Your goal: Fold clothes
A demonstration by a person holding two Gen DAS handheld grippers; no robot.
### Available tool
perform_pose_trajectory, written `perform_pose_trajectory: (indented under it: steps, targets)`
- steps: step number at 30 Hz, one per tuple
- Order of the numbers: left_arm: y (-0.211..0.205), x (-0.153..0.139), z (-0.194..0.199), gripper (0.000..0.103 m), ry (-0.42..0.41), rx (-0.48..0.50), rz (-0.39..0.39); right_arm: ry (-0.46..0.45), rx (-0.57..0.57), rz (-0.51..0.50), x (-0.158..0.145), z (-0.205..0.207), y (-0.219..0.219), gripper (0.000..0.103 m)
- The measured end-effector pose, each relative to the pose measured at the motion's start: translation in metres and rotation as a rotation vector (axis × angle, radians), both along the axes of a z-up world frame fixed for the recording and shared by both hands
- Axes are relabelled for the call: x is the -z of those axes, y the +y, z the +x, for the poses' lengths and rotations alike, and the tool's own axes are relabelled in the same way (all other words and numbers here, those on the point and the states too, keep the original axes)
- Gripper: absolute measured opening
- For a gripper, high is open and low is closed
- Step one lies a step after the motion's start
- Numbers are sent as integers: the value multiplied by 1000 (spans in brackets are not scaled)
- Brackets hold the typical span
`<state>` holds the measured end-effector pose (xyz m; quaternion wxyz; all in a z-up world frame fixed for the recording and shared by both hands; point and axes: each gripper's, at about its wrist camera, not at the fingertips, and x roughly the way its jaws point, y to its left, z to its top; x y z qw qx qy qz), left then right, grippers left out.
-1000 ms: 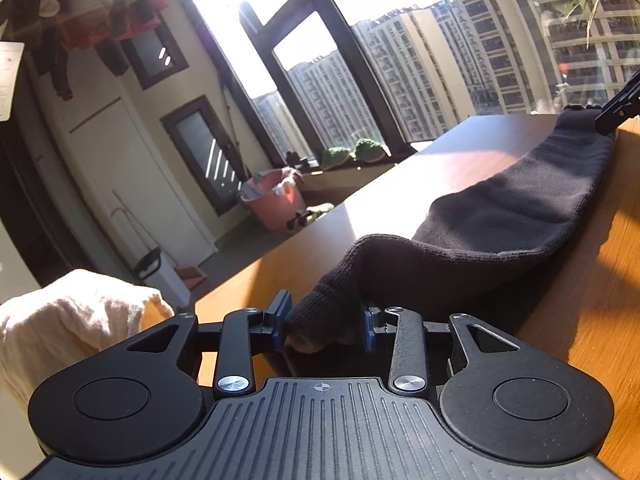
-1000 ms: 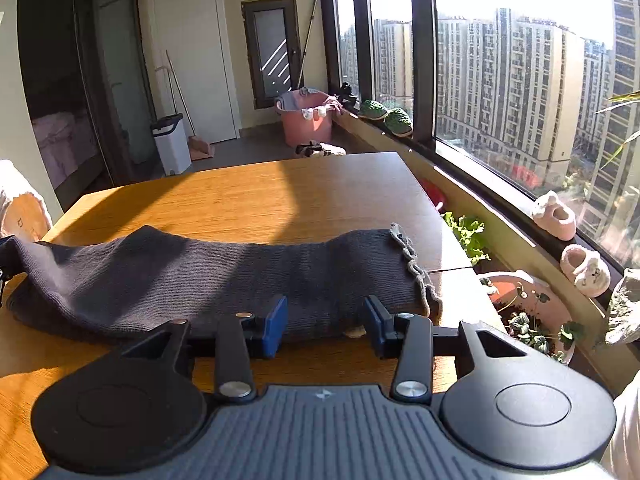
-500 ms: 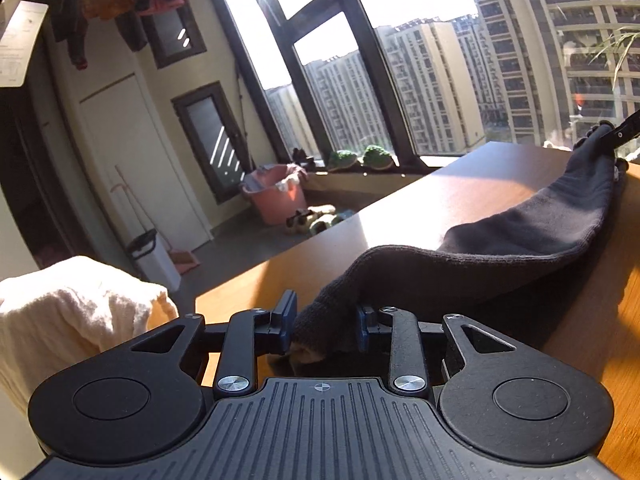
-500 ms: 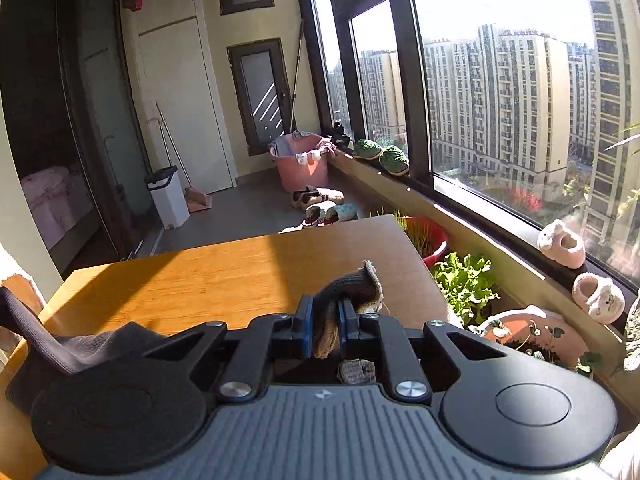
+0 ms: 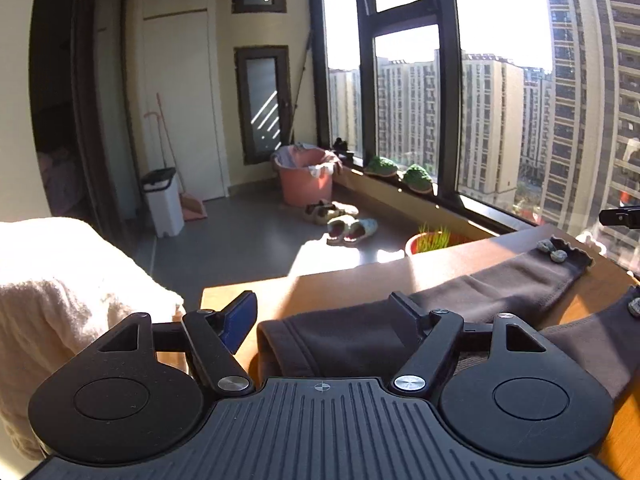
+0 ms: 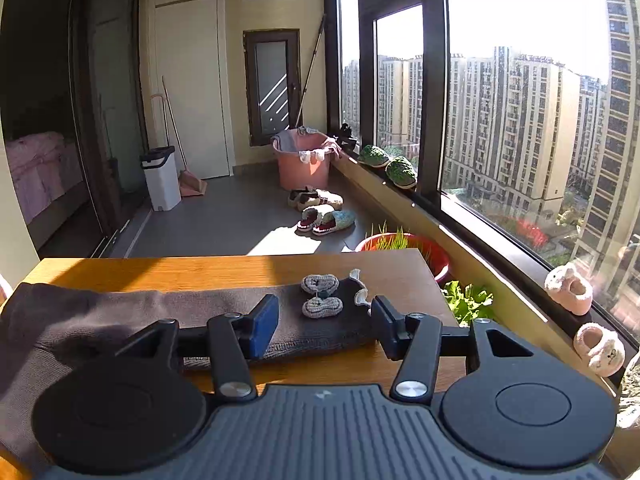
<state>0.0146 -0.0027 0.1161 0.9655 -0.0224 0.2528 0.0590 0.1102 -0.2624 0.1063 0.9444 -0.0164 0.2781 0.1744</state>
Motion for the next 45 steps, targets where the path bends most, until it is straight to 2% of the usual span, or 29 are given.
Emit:
perform_pose_trajectory:
  steps: [2, 4, 5, 9, 12, 16, 19, 21, 24, 25, 26, 28, 30, 32, 35, 36, 39, 41, 45]
  targets:
    - [-3, 13, -6, 82, 88, 41, -130, 77, -33, 31, 10, -19, -4, 55]
    - [-2, 23, -18, 85, 144, 53, -201, 125, -73, 42, 21, -45, -9, 61]
    - [-2, 28, -24, 88, 161, 54, -209, 143, -97, 38, 26, -54, -12, 63]
    - [4, 35, -32, 89, 163, 71, -164, 111, -156, -43, 40, -63, -3, 68]
    - [9, 33, -18, 88, 160, 60, -117, 116, -153, -45, 38, -38, 11, 69]
    - [7, 39, 11, 89, 149, 10, -3, 104, -148, -59, 40, -11, 27, 70]
    - [5, 41, 15, 94, 142, 0, -11, 99, -132, -57, 41, -7, 29, 73]
    - [-1, 41, 10, 94, 132, -28, -7, 76, -101, -54, 38, -15, 27, 81]
    - [-24, 37, -15, 99, 61, -139, 69, 42, -80, -21, 36, -33, 22, 103]
    - [-33, 33, -29, 100, 20, -156, 78, 31, -68, -19, 35, -40, 21, 103]
    - [-40, 32, -41, 103, -3, -153, 60, 22, -59, -18, 35, -47, 21, 103]
    - [-51, 33, -58, 103, -1, -140, -11, 17, -51, -12, 36, -61, 20, 103]
    - [-59, 34, -66, 103, 28, -143, -37, 33, -43, -5, 38, -73, 20, 103]
    - [-68, 34, -72, 103, 51, -174, -27, 82, -33, 2, 39, -83, 24, 103]
    - [-73, 36, -71, 103, 129, -188, -60, 156, -15, 14, 44, -97, 29, 103]
    - [-75, 38, -70, 103, 158, -186, -76, 153, -8, 10, 47, -102, 31, 103]
    - [-85, 40, -70, 103, 186, -185, -58, 160, 3, -2, 49, -112, 36, 103]
    - [-91, 42, -69, 103, 208, -198, -15, 160, 11, -26, 50, -116, 41, 103]
    - [-93, 43, -69, 103, 209, -208, -13, 156, 5, -110, 53, -118, 53, 103]
